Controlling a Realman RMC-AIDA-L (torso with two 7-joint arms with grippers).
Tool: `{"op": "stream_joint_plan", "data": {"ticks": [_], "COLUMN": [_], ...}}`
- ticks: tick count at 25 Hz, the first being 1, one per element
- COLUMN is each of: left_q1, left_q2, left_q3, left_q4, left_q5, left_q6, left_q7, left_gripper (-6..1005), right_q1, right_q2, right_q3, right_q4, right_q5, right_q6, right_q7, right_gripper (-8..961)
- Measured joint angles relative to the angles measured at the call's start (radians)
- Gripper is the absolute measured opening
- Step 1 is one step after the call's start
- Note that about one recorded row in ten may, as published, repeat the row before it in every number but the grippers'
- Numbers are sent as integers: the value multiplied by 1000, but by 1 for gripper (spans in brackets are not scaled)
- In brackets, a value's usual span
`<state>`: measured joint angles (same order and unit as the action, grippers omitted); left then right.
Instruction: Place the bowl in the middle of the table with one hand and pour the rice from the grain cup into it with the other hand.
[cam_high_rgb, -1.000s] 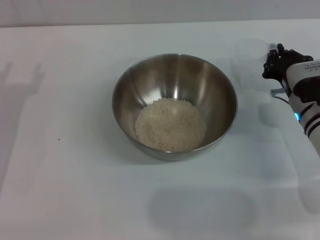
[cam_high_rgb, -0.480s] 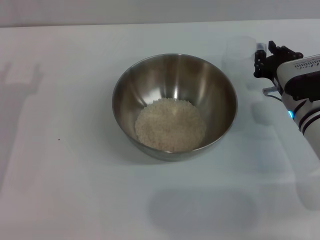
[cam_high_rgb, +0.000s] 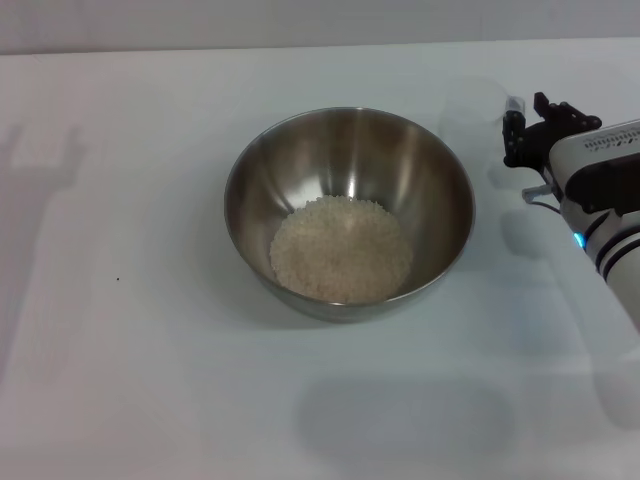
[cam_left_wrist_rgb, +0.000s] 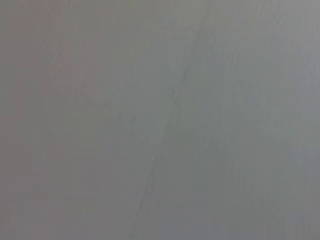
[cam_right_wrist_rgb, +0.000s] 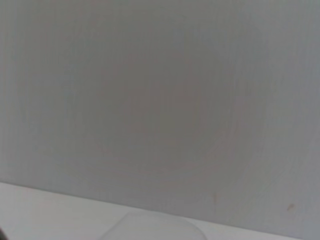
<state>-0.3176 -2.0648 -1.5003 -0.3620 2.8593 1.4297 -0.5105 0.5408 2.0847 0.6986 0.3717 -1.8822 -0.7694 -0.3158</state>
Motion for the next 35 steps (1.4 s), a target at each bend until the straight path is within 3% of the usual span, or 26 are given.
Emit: {"op": "stream_joint_plan", "data": {"ticks": [15,25,30,31,35], "left_q1": [11,20,24,25,30], "left_q2": [0,0,0,-1,-1], "left_q3": [7,8,7,6,6], "left_q4": [0,0,5,9,15], "left_q5": [5,5,5,5,4], "left_q6": [10,12,12,12,12], "left_q7": [-1,-2,-1,3,13], "left_gripper": [829,829,829,829,829], "right_q1": [-44,-115,-169,-186,-196], "right_q2": [2,3,3,3,0], "right_q3": [-76,-102,-147,-158,-155], "right_q4": [8,44,50,50,31], "right_q5": [0,0,0,0,0], "right_q6": [-47,-140,-284,-367,-506], "right_q7": [42,43,44,44,53], "right_gripper": [292,291,306,310,325]}}
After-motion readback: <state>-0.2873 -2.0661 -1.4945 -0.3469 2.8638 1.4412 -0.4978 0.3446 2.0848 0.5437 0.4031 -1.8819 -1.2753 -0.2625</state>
